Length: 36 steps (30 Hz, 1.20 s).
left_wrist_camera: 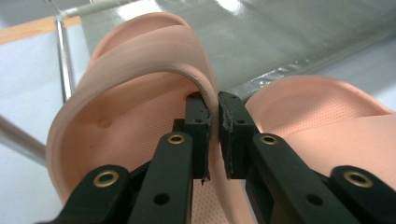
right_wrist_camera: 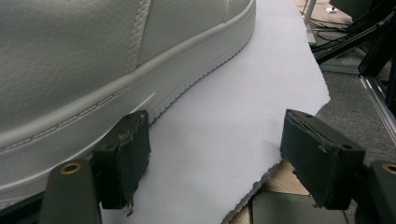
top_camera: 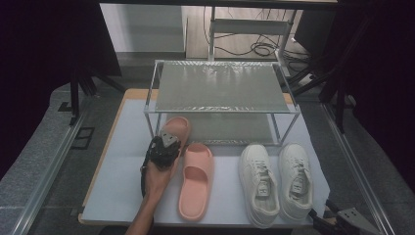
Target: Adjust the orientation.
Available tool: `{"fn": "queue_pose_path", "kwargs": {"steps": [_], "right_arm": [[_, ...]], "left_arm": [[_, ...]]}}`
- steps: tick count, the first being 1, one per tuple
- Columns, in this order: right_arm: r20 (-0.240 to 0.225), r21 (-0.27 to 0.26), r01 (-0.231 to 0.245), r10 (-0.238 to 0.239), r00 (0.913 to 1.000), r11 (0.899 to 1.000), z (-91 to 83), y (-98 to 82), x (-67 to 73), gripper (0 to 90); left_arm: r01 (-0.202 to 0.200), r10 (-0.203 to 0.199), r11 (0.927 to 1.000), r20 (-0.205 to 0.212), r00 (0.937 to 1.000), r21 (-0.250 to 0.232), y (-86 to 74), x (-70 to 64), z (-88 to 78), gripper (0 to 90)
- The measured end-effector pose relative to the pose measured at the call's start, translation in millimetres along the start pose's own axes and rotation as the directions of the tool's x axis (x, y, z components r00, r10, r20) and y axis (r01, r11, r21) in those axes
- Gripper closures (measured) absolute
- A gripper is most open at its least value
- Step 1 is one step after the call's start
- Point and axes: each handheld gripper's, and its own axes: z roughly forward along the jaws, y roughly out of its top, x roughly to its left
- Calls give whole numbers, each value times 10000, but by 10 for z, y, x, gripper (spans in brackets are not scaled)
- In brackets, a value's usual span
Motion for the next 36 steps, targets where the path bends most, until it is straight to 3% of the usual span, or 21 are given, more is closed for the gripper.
{"fn": "queue_pose_path", "kwargs": {"steps": [7, 14, 20, 25, 31, 36], "right_arm": [[-21, -10, -7, 7, 10000, 10000, 0, -1, -1, 239], [-19, -11, -5, 5, 10000, 10000, -1, -1, -1, 239], [-12, -10, -9, 9, 10000, 10000, -1, -2, 0, 239], [-6, -11, -13, 13, 10000, 10000, -1, -2, 1, 239], [-3, -17, -30, 30, 10000, 10000, 0, -2, 2, 239], [1, -13, -22, 22, 10000, 10000, 0, -2, 2, 239]], "left_arm": [[-30, 32, 9999, 130, 9999, -159, 11, -14, -73, 750], [236, -216, 9988, 456, 9987, -439, -103, 46, -284, 692], [994, -936, 9943, 1327, 9867, -376, -244, 176, -455, 646], [1099, -1052, 9936, 1352, 9852, -278, -352, 214, -608, 682], [568, -542, 9982, 1184, 9915, -190, -518, 179, -808, 760], [652, -629, 9978, 1312, 9894, -132, -680, 188, -931, 838]]}}
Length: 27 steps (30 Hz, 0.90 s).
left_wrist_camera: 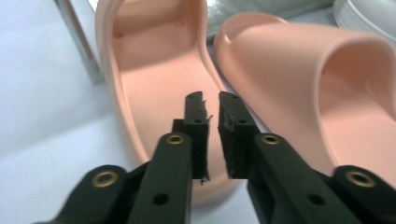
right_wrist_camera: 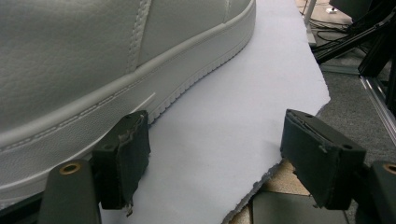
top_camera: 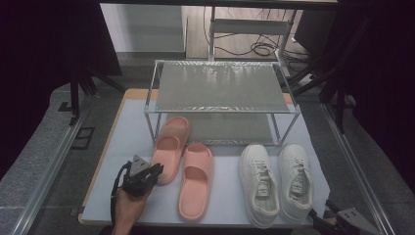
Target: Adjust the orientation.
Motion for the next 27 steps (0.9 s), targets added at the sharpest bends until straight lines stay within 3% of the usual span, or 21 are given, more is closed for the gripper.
{"fn": "queue_pose_path", "kwargs": {"steps": [6, 12, 21, 27], "right_arm": [[3, -5, -2, 2, 10000, 10000, 0, 0, 0, 239], [6, -9, -7, 7, 10000, 10000, 0, -1, 1, 238], [8, -14, -9, 9, 10000, 10000, 0, -1, 1, 238], [13, -31, 9, -9, 10000, 10000, 1, -2, 0, 238]], "left_arm": [[48, -49, 9998, 59, 10000, 193, -215, 28, -105, 897], [-28, 36, 9993, -211, 9998, 365, -367, 29, -137, 897], [-568, 598, 9957, -402, 9974, 733, -411, -98, -65, 896], [-651, 702, 9930, -488, 9963, 986, -451, -145, 25, 896]]}}
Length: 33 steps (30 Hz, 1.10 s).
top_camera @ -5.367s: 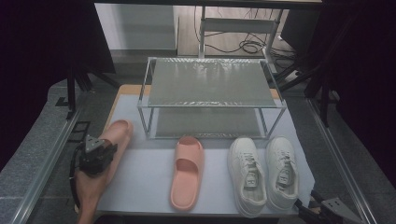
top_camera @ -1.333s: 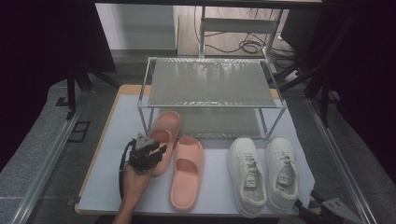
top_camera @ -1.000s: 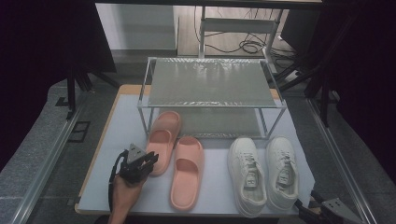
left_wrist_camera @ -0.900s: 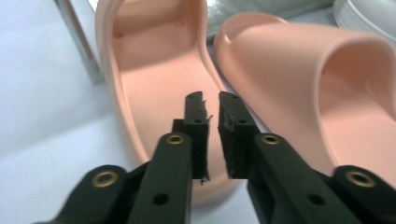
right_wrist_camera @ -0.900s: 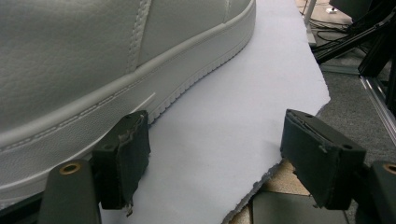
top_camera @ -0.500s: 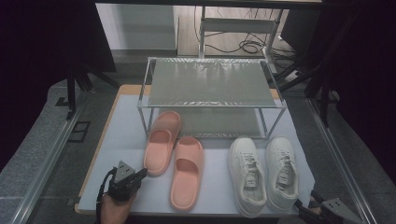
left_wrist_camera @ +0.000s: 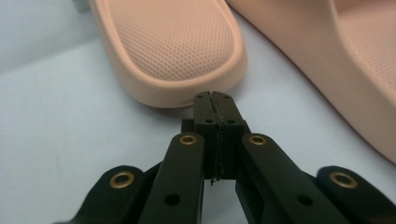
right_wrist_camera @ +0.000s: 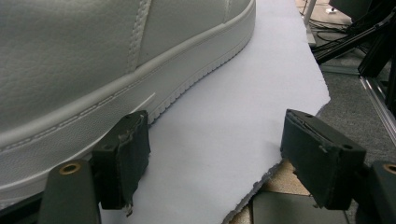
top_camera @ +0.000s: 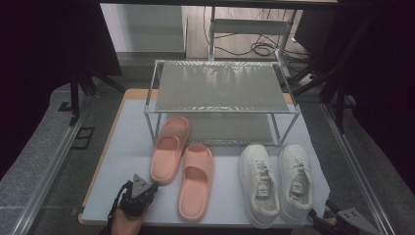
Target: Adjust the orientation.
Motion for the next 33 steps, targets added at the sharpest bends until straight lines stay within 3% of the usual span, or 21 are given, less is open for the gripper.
{"fn": "queue_pose_path", "kwargs": {"steps": [8, 23, 26, 33], "right_arm": [[-2, 4, -17, 17, 10000, 10000, 0, 0, 2, 238], [-8, -4, -17, 17, 10000, 10000, 0, -2, 1, 238], [-8, -3, -17, 17, 10000, 10000, 0, -2, 1, 238], [-7, -9, -20, 20, 10000, 10000, 0, -2, 1, 238]], "left_arm": [[-76, 77, 9999, -154, 9999, 74, 68, -2, 109, 896], [-252, 246, 9994, -246, 9994, -224, 304, -27, 275, 886], [-162, 153, 9994, -292, 9995, -313, 346, 3, 303, 886], [463, -475, 9971, -182, 9987, -611, 432, 117, 332, 889]]}}
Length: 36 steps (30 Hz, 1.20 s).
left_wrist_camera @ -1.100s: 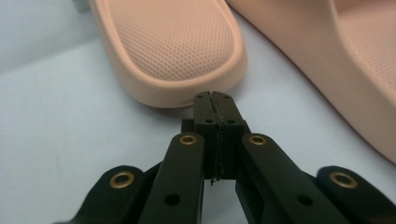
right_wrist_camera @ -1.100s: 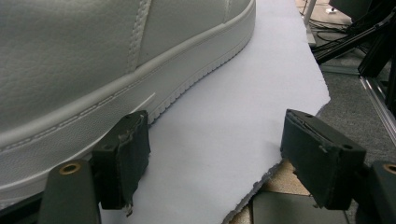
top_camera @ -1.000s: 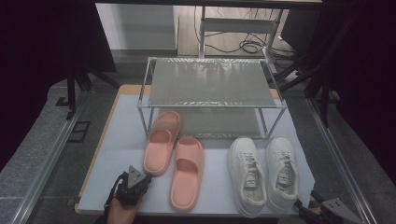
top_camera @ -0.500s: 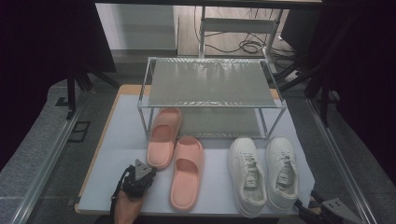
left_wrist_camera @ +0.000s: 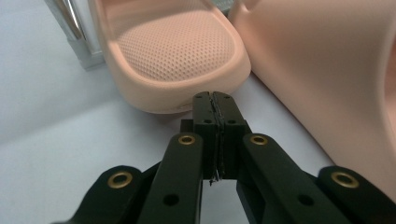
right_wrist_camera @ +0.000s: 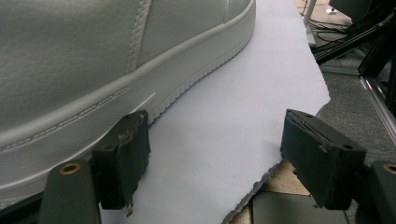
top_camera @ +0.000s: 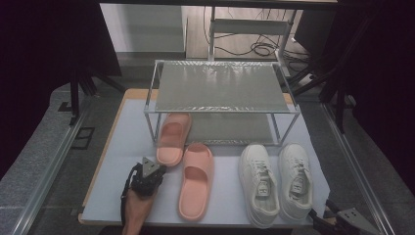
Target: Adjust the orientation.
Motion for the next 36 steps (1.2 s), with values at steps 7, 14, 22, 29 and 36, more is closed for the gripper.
{"fn": "queue_pose_path", "kwargs": {"steps": [7, 14, 22, 29, 36], "right_arm": [[-12, 23, 11, -11, 10000, 10000, -2, 1, -1, 238], [-13, 18, 18, -18, 10000, 10000, -2, 0, -2, 238], [-15, 12, 18, -18, 10000, 10000, -2, -1, -2, 238], [-16, 7, 17, -17, 10000, 10000, -2, -1, -2, 238], [-18, 3, 18, -18, 10000, 10000, -3, -2, -3, 238]], "left_arm": [[196, -196, 9998, 147, 9997, 12, 48, 40, 91, 892], [45, -45, 9999, 14, 10000, 94, 139, 52, 197, 892], [-23, 23, 9999, -25, 10000, 161, 237, 62, 334, 893], [-26, 28, 9997, -88, 10000, 263, 334, 91, 453, 895], [-27, 33, 9992, -155, 9999, 394, 434, 114, 576, 896]]}}
